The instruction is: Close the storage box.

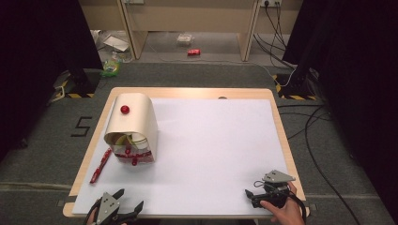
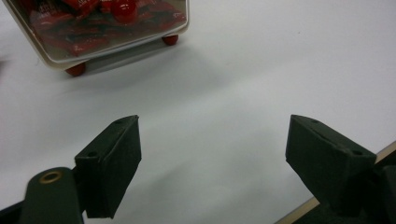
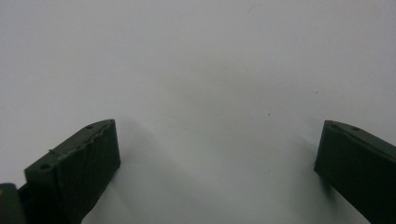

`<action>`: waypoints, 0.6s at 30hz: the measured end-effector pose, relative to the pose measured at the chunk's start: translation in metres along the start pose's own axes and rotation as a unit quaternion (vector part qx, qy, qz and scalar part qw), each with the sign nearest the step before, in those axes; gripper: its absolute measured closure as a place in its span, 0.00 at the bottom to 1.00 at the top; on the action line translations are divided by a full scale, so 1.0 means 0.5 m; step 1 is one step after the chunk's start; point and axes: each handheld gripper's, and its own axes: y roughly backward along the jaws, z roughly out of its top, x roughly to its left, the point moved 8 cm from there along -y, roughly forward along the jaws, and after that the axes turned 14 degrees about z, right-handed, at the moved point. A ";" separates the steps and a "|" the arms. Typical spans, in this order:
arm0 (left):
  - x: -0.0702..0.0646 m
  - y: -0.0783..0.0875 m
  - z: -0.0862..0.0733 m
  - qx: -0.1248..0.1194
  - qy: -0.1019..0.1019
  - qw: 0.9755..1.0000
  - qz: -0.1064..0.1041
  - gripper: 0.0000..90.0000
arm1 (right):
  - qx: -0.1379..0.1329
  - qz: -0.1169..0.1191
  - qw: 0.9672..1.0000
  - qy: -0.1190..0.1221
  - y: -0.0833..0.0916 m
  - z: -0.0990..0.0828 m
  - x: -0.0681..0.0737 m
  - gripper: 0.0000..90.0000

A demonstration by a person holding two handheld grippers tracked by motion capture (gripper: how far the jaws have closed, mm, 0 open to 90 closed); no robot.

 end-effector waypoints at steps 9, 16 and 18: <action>-0.013 0.003 -0.019 0.009 -0.011 1.000 -0.003 0.20 | 0.000 0.000 1.000 0.000 0.000 0.000 0.000 0.00; -0.014 0.007 -0.028 0.012 -0.015 1.000 0.003 0.20 | 0.000 0.000 1.000 0.000 0.000 0.000 0.000 0.00; -0.016 0.006 -0.032 0.014 -0.015 1.000 0.003 0.20 | 0.000 0.000 1.000 0.000 0.000 0.000 0.000 0.00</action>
